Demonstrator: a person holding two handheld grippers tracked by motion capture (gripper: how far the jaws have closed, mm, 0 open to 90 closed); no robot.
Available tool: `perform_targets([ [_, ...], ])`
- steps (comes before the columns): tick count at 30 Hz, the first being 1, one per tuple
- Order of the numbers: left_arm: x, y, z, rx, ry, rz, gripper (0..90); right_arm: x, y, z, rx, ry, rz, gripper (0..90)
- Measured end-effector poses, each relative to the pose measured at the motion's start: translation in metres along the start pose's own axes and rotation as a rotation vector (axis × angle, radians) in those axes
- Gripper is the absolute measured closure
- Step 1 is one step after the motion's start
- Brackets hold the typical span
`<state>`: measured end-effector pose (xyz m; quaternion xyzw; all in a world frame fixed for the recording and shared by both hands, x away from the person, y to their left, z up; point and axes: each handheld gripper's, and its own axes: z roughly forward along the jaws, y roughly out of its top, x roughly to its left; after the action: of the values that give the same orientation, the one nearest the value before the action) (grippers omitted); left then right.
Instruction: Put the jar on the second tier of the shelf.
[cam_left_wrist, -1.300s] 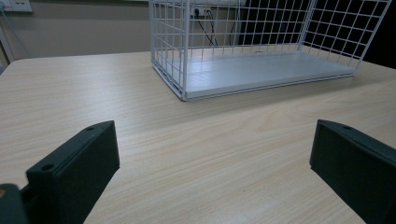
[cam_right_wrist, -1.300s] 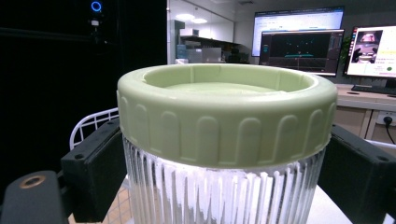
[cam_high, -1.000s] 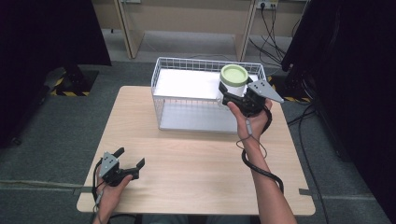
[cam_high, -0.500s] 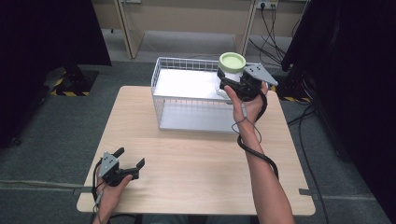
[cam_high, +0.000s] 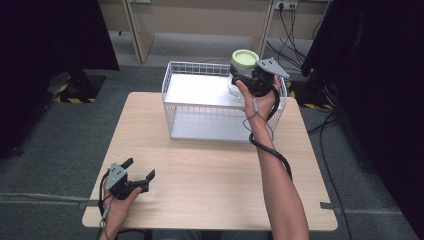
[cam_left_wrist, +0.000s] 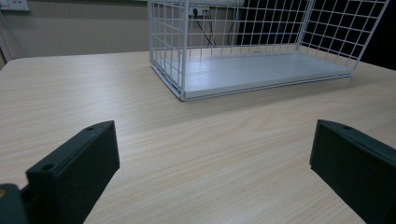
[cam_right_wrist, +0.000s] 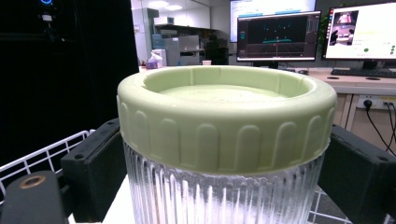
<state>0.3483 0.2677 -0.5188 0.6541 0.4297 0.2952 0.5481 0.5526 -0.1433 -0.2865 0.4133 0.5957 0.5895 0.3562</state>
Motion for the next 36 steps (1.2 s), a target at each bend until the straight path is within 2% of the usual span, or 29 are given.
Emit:
perform_targets([
  [12,0.000,0.000,0.000,0.002,0.000,0.004,0.7,-0.004,-0.012,0.009,0.033,-0.018,-0.001,11.3],
  [18,-0.001,0.000,0.000,0.004,0.000,0.009,0.6,0.001,-0.012,0.009,0.037,-0.017,-0.035,11.1],
  [24,-0.001,0.000,0.000,0.004,0.001,0.011,0.6,0.002,-0.012,0.009,0.040,-0.020,-0.021,10.2],
  [29,-0.001,0.000,0.000,0.003,0.002,0.013,0.6,0.001,-0.011,0.005,0.048,-0.013,0.015,3.1],
  [36,-0.001,0.000,0.001,0.004,0.002,0.013,0.6,0.000,-0.014,-0.004,0.056,-0.002,0.016,1.0],
])
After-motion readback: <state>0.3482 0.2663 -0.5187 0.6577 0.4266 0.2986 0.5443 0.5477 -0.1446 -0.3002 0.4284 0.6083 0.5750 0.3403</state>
